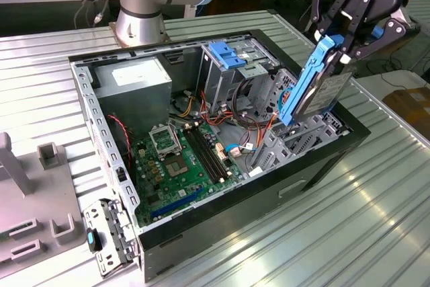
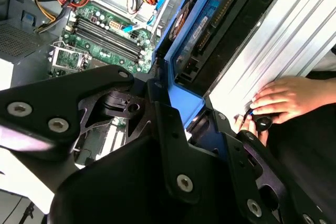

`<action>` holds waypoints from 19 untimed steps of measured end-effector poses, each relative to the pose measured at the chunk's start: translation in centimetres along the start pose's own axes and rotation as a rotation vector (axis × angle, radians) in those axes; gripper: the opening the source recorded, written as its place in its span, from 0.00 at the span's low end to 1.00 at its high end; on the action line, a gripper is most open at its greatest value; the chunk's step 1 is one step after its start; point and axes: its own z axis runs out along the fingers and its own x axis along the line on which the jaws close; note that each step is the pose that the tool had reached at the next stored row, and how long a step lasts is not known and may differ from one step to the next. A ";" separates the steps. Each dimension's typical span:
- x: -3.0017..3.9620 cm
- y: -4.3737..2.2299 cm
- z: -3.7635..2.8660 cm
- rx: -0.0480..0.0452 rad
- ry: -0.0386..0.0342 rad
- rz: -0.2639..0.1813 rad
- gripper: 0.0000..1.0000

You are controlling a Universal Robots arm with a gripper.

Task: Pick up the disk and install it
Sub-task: 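Insert the disk into the insertion slot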

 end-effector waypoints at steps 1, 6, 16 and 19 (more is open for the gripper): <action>-0.13 0.01 0.06 0.0000 0.0001 0.000 0.37; -0.31 -0.27 0.62 -0.0002 0.0004 0.014 0.37; -0.33 -0.22 1.98 -0.0027 0.0006 0.017 0.37; -0.27 -0.18 2.39 -0.0036 0.0007 0.017 0.37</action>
